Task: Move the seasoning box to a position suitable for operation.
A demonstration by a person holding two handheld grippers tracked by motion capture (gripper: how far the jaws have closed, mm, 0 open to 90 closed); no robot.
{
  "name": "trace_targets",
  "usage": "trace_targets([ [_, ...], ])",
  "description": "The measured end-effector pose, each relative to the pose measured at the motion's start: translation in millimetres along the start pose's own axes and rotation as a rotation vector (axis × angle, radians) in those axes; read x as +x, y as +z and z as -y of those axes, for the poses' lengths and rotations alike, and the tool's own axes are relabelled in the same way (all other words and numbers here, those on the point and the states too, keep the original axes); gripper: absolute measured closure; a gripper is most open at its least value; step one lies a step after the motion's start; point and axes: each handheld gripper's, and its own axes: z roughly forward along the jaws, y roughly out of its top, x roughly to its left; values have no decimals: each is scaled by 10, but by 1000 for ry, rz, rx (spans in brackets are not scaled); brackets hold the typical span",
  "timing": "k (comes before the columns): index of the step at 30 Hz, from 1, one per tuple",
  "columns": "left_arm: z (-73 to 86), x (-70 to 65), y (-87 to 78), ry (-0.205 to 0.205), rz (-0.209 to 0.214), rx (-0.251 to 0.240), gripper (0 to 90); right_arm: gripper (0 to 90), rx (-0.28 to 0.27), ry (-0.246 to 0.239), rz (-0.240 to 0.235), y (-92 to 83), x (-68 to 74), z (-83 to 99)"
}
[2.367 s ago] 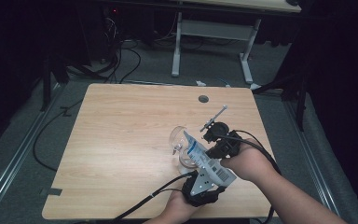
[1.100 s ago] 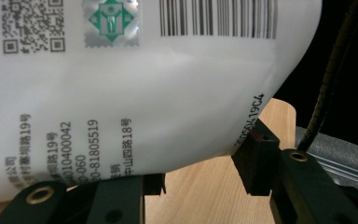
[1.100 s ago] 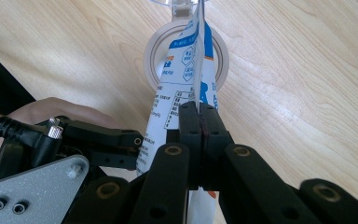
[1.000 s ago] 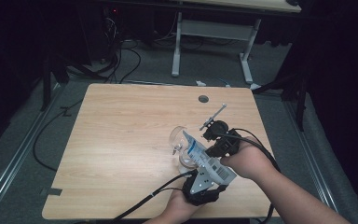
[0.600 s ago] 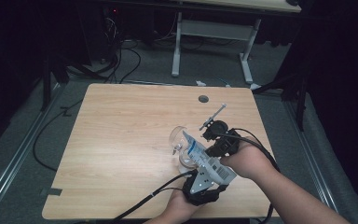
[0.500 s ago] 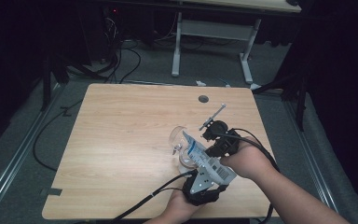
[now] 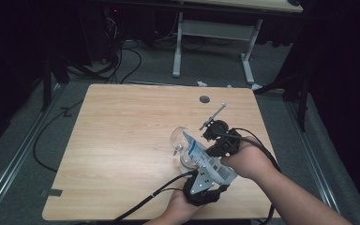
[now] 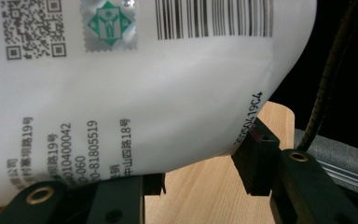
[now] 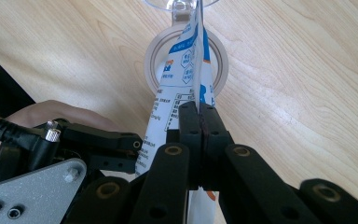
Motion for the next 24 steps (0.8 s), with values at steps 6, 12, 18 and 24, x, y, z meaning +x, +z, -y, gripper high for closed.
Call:
trace_targets([
  [6, -3, 1, -1, -2, -1, -4, 592, 900, -2, -4, 0, -2, -3, -7],
  [12, -3, 1, 0, -3, -1, -5, 592, 900, -4, -9, 1, 0, -7, -10],
  [18, 0, -7, 4, -3, 1, -5, 592, 900, 0, -1, -1, 2, -2, -3],
  [24, -5, -7, 6, -7, 4, -8, 592, 900, -2, -4, -1, 3, -8, -2],
])
